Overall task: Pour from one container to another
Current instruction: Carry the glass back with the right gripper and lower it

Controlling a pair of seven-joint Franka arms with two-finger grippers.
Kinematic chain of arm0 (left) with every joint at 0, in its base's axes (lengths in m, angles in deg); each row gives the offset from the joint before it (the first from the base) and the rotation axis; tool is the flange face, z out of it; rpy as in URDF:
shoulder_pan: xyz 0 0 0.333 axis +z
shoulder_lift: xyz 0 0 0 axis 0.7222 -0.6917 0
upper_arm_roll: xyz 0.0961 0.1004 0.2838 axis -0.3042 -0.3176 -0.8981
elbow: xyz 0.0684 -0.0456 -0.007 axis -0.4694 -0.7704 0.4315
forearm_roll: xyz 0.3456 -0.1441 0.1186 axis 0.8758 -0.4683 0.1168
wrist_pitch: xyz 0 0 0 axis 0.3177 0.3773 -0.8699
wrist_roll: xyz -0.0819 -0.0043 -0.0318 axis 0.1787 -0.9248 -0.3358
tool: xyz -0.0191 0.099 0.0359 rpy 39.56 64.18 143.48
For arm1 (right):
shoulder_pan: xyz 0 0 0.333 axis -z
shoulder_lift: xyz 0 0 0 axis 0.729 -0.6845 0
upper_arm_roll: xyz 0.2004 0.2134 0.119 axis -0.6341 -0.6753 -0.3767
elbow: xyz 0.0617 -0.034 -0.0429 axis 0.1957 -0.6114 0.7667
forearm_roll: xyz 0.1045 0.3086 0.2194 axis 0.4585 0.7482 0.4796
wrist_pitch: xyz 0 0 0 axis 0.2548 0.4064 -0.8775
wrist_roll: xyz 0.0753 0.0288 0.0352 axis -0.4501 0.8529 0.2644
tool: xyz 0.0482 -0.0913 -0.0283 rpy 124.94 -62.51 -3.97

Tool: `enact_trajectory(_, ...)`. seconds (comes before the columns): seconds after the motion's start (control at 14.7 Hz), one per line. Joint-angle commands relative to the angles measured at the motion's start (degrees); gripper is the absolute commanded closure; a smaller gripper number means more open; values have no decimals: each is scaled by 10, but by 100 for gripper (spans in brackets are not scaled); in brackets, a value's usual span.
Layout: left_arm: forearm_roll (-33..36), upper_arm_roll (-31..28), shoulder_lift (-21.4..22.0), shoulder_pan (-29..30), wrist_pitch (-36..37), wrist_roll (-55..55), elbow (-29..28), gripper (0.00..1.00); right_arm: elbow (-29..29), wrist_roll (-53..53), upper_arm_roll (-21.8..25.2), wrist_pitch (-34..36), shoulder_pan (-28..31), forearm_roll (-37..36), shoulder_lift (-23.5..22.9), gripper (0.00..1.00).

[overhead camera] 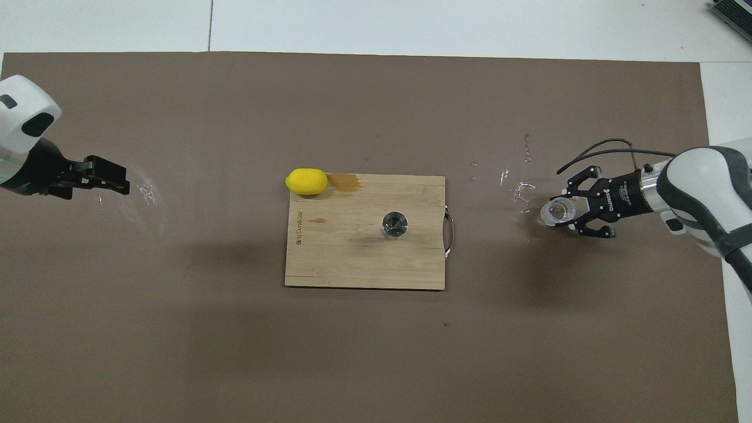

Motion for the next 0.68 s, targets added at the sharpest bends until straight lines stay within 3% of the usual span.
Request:
enact_trajectory(0.0,8,-1,33,-32,0,1,2,0,1,26,-7,7,18,26,-8,100)
enact_trajectory(0.07,8,0,46,-32,3,2,2,0,-5,19,-6,-3,16,26,-8,100)
enact_trajectory(0.14,8,-1,51,-32,5,3,2,0,-11,4,-5,-15,16,26,-8,84)
enact_trajectory(0.2,8,-1,53,-31,7,7,0,0,-13,-15,-4,-25,20,26,-7,62)
enact_trajectory(0.27,8,-2,55,-28,4,21,-5,0,-14,-16,-4,-31,21,25,-7,28)
enact_trajectory(0.34,8,-2,58,-26,3,55,-5,0,-22,-7,-4,-38,23,19,-4,0)
enact_trajectory(0.61,10,-2,56,-31,-6,125,1,0,-24,-8,0,-42,28,12,12,0)
